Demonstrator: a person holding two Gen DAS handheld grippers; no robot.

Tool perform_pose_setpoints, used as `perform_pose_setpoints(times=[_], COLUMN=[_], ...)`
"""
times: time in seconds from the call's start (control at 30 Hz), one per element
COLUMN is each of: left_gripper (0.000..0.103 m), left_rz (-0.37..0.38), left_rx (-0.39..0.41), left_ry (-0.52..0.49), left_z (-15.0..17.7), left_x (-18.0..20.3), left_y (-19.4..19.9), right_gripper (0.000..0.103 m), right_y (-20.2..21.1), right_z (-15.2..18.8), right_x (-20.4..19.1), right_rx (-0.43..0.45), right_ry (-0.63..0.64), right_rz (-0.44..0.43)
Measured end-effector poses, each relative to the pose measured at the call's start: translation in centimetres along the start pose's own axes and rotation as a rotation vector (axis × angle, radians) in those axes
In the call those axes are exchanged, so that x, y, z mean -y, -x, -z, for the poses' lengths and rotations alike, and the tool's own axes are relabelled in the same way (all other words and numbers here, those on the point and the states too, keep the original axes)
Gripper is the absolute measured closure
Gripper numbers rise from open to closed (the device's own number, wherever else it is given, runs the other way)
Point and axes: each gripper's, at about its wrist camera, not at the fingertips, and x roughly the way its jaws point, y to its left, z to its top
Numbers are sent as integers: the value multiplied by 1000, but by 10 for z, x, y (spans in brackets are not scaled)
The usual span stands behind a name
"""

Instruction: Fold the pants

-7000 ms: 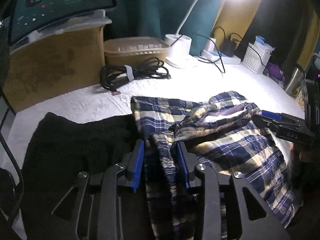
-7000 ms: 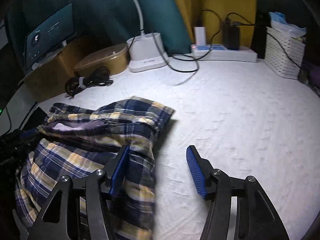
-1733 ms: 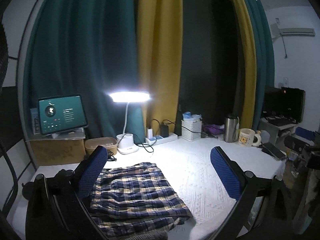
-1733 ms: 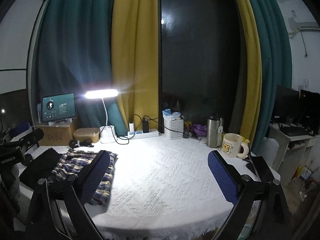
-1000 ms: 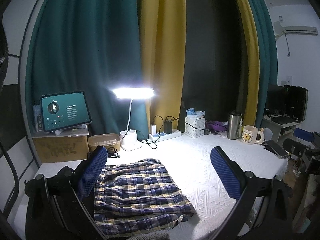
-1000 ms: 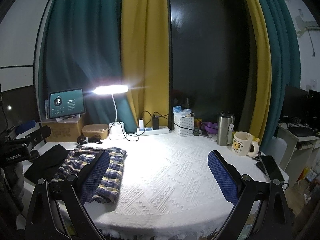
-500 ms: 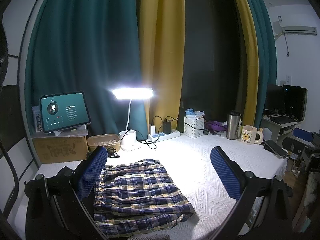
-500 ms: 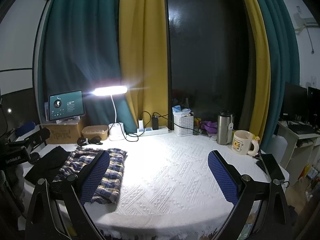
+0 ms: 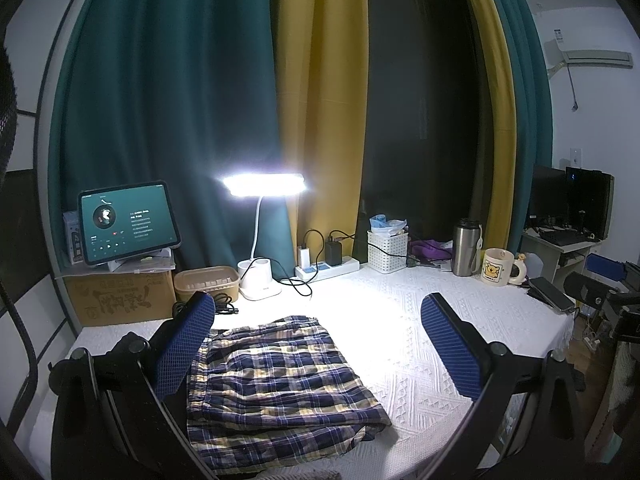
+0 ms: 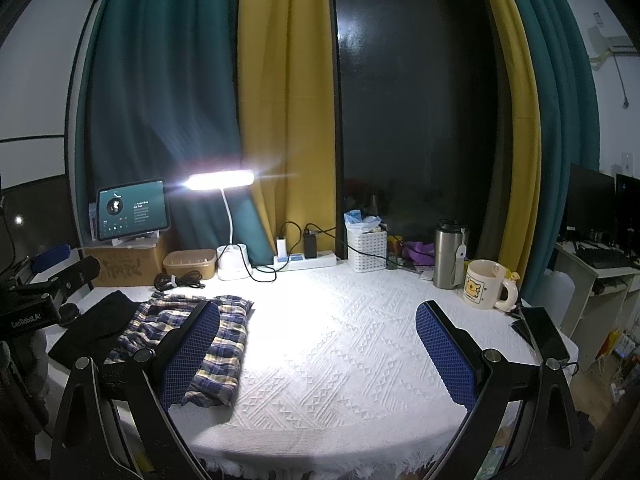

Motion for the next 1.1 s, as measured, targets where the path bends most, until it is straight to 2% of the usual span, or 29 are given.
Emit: perform_pose_setpoints(times=[1.1], left_gripper=[1], left_rz=[0], left_rx=[-3], left_ry=[-4], left_z=[0], left_x=[2], left_y=[1], right_gripper=[4], right_y=[-3], right_z=[3], right_x=[2], right_rx=[-12], right_ry=[0], right_rz=[2])
